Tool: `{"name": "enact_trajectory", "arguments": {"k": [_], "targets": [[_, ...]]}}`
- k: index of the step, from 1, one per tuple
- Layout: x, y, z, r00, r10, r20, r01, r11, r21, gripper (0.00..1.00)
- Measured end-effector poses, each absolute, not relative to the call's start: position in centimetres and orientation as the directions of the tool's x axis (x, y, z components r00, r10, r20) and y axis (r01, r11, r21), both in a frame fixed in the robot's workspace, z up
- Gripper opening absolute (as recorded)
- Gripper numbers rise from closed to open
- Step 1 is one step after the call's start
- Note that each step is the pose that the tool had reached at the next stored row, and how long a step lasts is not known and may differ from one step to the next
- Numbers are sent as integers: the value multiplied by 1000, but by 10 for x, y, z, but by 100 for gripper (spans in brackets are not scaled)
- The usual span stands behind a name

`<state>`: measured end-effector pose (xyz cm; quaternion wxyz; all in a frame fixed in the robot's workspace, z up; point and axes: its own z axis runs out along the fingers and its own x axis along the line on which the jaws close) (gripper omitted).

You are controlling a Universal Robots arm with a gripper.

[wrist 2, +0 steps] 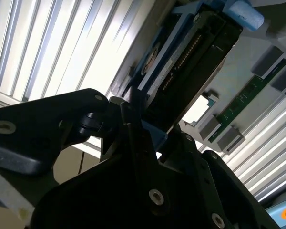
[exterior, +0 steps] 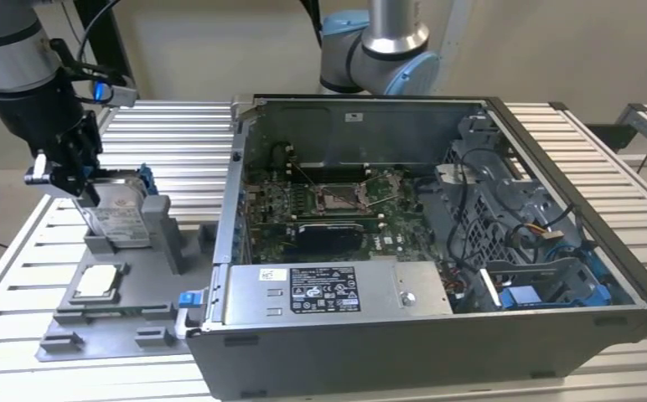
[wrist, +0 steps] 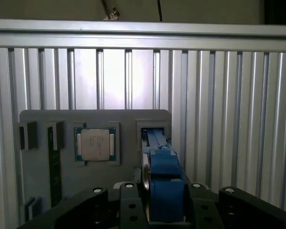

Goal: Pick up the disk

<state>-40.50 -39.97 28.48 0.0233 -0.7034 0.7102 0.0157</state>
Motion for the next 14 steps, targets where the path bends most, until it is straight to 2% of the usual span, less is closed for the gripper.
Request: {"name": "enact_trajectory", "arguments": {"k": [3, 6, 7, 10, 14], "targets": [[-405, -401, 285, -9, -997, -70, -1000, 10, -10, 0], [-405, -402, 285, -10, -998, -70, -1000, 10, -10, 0], [-405, -402, 285, -9, -998, -62, -1000, 10, -10, 0], [-405, -401, 285, -9, -1000, -12, -1000, 10, -11, 0], [-405, -401, 285, -9, -1000, -15, -1000, 9, -11, 0]]}}
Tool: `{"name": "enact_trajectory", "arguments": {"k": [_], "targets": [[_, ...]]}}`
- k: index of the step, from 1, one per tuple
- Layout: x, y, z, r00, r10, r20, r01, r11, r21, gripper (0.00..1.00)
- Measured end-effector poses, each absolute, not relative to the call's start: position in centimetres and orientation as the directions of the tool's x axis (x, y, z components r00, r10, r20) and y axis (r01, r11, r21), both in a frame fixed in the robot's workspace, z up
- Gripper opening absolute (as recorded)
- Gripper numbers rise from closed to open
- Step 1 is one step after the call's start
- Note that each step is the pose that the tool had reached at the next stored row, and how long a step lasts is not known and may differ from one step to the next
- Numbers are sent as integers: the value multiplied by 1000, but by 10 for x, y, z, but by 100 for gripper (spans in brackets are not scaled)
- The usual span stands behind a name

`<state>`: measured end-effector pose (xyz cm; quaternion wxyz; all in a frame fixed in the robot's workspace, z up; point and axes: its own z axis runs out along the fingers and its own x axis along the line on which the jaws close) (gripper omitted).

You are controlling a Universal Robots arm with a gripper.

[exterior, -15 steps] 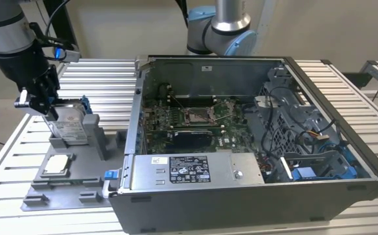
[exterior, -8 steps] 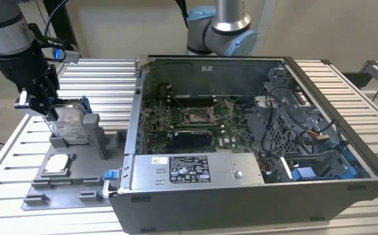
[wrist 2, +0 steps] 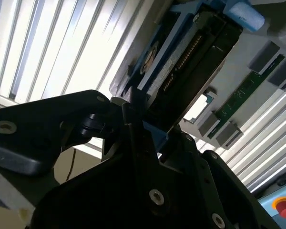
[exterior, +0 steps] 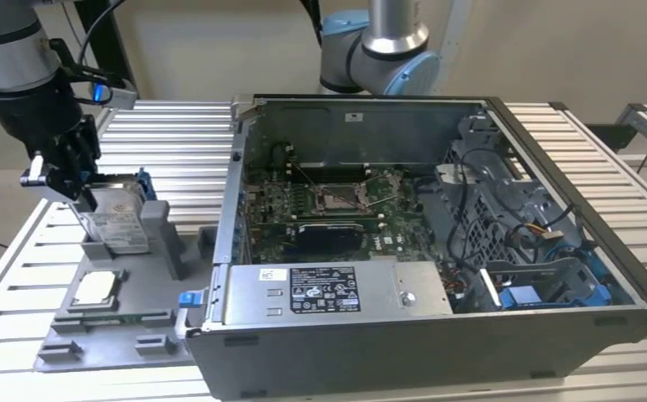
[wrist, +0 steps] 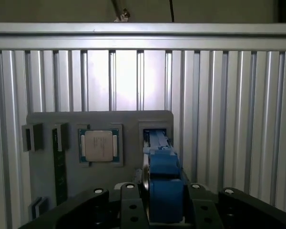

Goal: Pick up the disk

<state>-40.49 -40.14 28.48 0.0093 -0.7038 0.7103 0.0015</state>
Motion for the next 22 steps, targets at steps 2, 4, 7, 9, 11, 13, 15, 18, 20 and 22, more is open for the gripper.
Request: {"name": "enact_trajectory", "arguments": {"k": [2, 4, 7, 9, 11, 13, 15, 18, 20, 22], "targets": [[-405, -401, 285, -9, -999, -39, -1000, 10, -11, 0], [-405, -401, 285, -9, -998, -55, -1000, 10, -11, 0], [-405, -401, 285, -9, -998, -55, -1000, 10, -11, 0], [-405, -401, 285, -9, -998, -55, -1000, 10, -11, 0], [-405, -401, 285, -9, -998, -55, -1000, 10, -11, 0], [-405, -401, 285, -9, -998, -56, -1000, 10, -11, 0], [-405, -401, 285, -9, -998, -56, -1000, 10, -11, 0], [-405, -401, 285, -9, -998, -56, -1000, 10, -11, 0], [-405, -401, 287, -9, -998, -55, -1000, 10, -10, 0], [-405, -401, 288, -9, -998, -56, -1000, 10, -11, 0]]}}
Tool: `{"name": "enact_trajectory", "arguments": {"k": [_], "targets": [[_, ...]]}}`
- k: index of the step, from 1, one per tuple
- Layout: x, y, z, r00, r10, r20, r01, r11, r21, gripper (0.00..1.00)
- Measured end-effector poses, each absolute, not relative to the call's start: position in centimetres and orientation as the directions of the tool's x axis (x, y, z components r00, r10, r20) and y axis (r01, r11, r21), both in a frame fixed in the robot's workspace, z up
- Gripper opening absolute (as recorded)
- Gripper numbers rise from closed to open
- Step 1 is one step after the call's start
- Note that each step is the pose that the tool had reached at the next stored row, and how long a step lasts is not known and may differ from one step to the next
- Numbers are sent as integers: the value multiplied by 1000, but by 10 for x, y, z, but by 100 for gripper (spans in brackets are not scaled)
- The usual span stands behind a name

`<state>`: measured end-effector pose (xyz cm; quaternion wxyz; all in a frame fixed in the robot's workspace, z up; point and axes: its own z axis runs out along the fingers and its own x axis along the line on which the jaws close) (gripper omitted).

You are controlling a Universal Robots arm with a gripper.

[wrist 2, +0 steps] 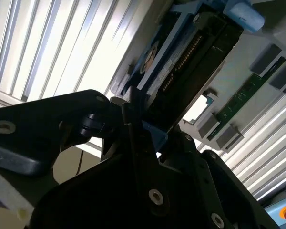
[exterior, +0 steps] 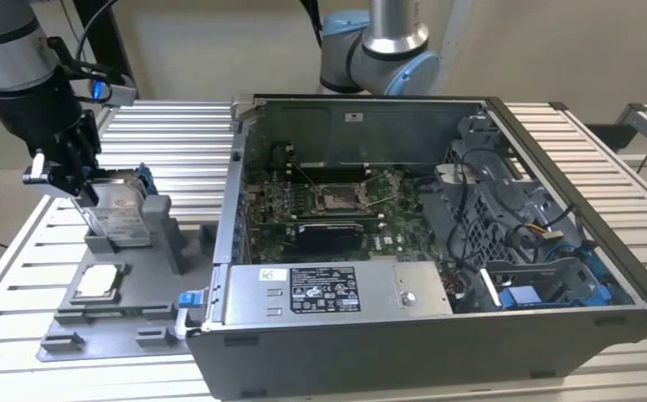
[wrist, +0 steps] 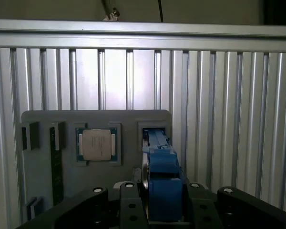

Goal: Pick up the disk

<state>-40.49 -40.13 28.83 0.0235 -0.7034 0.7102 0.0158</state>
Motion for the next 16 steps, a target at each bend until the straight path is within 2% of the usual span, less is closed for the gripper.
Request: {"name": "enact_trajectory", "arguments": {"k": [16], "targets": [[-405, -401, 312, -9, -998, -56, -1000, 10, -11, 0]]}}
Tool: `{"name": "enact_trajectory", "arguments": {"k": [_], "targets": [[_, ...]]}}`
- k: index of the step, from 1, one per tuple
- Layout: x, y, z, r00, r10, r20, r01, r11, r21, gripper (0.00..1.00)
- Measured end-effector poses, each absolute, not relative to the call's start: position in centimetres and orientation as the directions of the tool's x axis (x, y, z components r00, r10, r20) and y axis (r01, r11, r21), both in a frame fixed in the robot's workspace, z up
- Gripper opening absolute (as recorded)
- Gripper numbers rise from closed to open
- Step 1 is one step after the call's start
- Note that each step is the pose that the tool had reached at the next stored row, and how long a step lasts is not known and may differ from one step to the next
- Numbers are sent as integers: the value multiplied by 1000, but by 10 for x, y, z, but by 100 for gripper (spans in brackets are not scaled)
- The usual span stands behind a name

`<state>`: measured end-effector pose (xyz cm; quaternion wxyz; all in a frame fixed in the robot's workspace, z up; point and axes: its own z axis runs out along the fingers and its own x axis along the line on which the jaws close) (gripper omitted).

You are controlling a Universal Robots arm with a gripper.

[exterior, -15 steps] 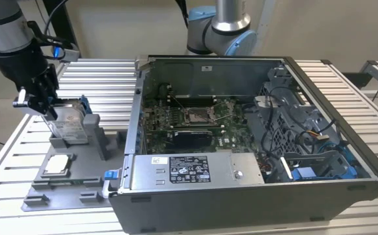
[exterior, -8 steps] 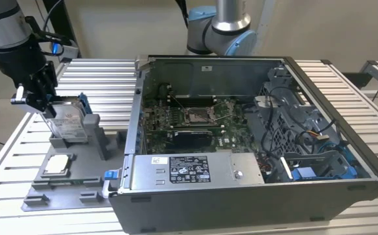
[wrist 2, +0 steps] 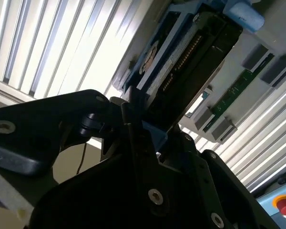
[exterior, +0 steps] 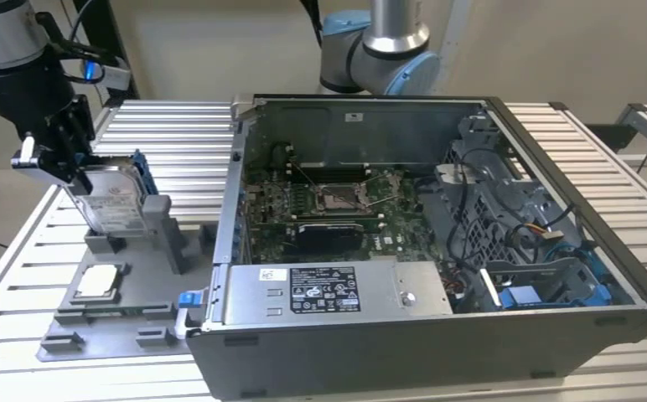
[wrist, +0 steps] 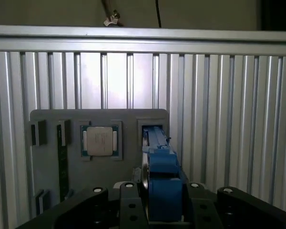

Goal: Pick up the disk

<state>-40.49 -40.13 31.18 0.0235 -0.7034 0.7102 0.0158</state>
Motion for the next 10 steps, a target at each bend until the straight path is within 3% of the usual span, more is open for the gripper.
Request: {"name": "enact_trajectory", "arguments": {"k": [10], "targets": [[-405, -401, 355, -9, -998, -56, -1000, 10, -10, 0]]}}
